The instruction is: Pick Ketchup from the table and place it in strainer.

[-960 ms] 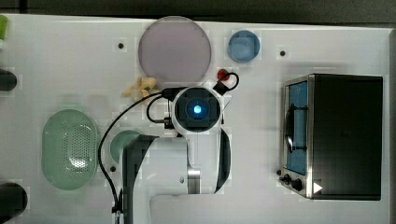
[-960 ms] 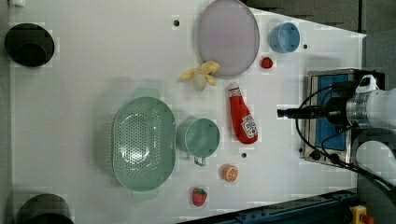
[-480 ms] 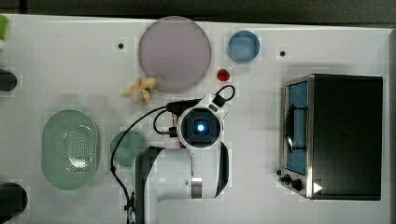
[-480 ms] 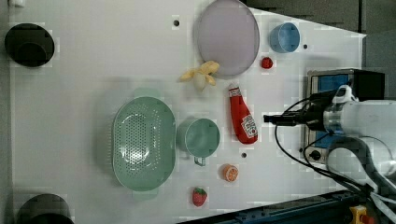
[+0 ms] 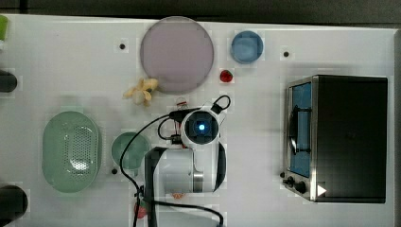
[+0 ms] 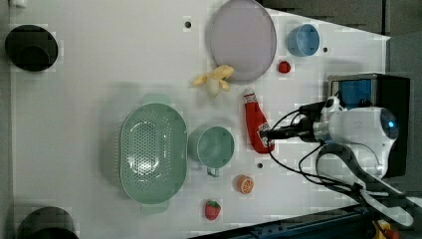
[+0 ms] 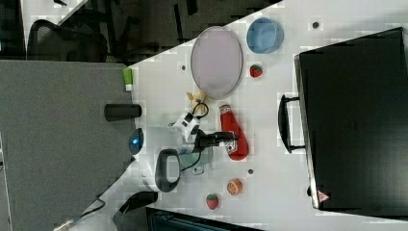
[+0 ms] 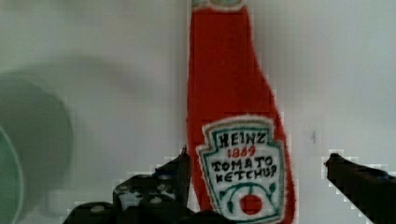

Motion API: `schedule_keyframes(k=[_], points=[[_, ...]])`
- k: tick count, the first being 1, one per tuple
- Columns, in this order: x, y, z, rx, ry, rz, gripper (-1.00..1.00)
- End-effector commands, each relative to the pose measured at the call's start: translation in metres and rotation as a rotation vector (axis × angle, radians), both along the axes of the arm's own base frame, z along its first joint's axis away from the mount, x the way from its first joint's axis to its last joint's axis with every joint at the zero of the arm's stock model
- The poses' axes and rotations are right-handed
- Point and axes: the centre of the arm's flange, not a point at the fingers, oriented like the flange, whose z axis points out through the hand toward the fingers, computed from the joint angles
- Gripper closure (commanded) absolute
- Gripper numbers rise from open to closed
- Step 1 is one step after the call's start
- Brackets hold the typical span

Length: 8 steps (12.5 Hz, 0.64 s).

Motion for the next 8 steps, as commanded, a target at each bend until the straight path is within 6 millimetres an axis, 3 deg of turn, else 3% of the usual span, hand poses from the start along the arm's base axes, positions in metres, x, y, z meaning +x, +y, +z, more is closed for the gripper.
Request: schedule_keyframes(k=[1, 4, 5, 8], points=[[0.009, 0.002, -0.014, 0.010, -0.069, 0.051, -1.00], [0.006, 0.000, -0.037, 0.015, -0.071, 0.042, -1.00], [0.005, 0.000, -0.041, 0.016, -0.070, 0.041, -0.92], [0.007, 0.003, -0.037, 0.016, -0.079, 0.046, -0.21]])
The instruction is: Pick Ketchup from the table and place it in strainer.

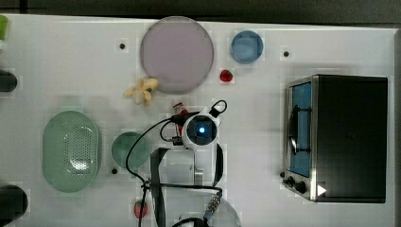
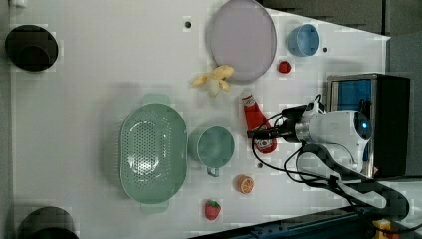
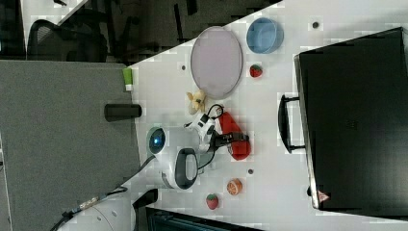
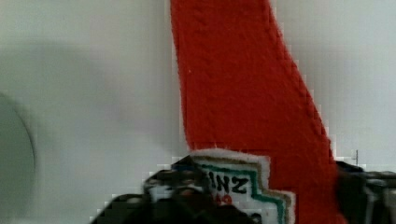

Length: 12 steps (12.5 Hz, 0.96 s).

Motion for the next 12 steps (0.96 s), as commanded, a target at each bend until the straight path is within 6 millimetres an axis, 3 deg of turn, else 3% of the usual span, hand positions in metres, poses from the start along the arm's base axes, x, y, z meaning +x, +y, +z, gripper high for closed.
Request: schedule_keyframes(k=[1, 3, 6, 9, 12], points=[[0.015, 0.004, 0.025, 0.000, -0.079, 0.040, -0.20], [0.017, 0.002, 0.034, -0.003, -0.091, 0.037, -0.20], [0.021, -0.004, 0.078, -0.020, -0.080, 0.033, -0.20], [0.022, -0.002, 0.157, -0.042, -0.057, 0.046, -0.20], [0.009, 0.009, 0.231, -0.070, -0.010, 0.005, -0.20]])
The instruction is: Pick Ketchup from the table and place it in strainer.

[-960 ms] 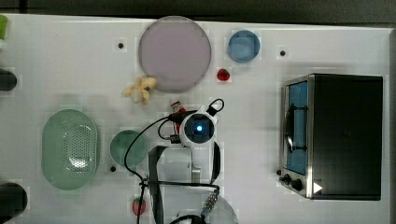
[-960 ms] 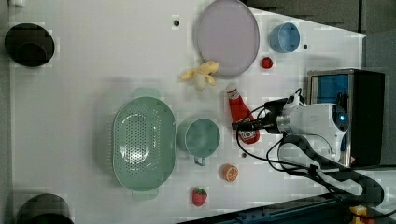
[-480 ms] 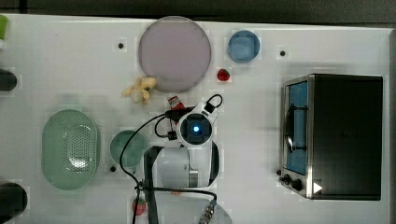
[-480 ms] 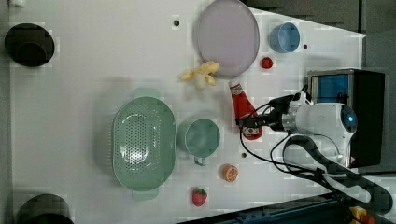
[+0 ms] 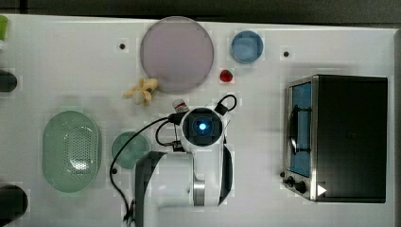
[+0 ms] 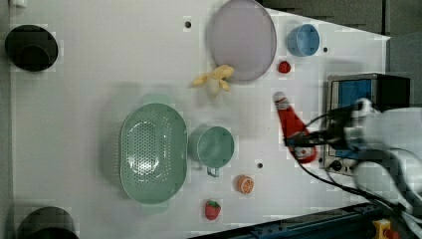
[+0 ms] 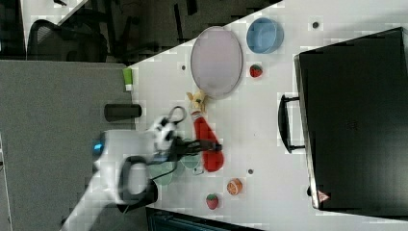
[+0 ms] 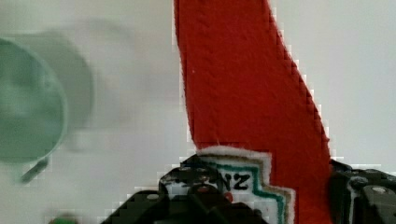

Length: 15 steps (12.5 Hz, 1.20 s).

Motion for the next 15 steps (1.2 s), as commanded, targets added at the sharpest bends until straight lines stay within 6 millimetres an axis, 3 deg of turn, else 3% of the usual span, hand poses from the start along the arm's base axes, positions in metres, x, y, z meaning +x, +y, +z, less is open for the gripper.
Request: schedule_keyframes(k=[1, 3, 6, 11, 15], points=[[0.008, 0.024, 0.077, -0.024, -0.058, -0.040, -0.20], [0.004, 0.054, 0.100, -0.039, -0.083, -0.028, -0.20], [-0.002, 0.115, 0.105, -0.062, -0.106, -0.066, -0.20], [-0.020, 0.221, 0.090, -0.064, -0.097, -0.179, -0.20], [-0.029, 0.301, 0.064, 0.034, -0.124, -0.172, -0.20]])
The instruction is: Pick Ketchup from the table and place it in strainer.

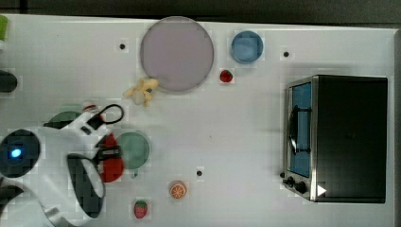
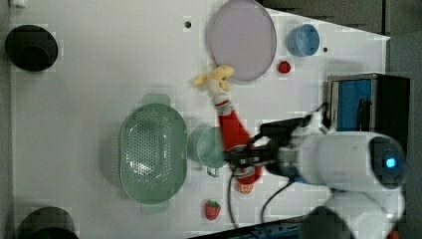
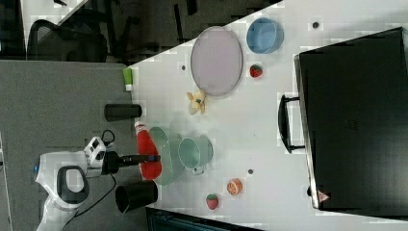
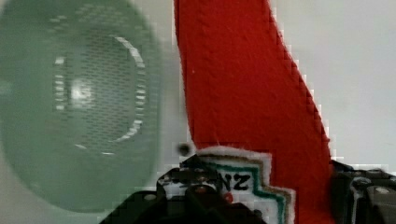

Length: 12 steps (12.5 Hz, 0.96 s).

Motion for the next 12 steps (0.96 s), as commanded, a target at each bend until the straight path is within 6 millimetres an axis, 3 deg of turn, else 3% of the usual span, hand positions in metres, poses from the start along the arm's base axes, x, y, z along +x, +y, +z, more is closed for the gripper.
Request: schedule_keyframes(k=[1, 5, 9, 10, 12], points=[[-0.002, 0.047, 0.006, 0.082, -0.063, -0.136, -0.20], [-0.024, 0.093, -0.037, 0.148, -0.001, -0.227, -0.20], [-0.030, 0.113, -0.076, 0.212, 0.031, -0.265, -0.20], [-0.030, 0.114, -0.086, 0.218, 0.035, -0.262, -0.26], [-0.028, 0.109, -0.103, 0.198, 0.043, -0.243, -0.66]])
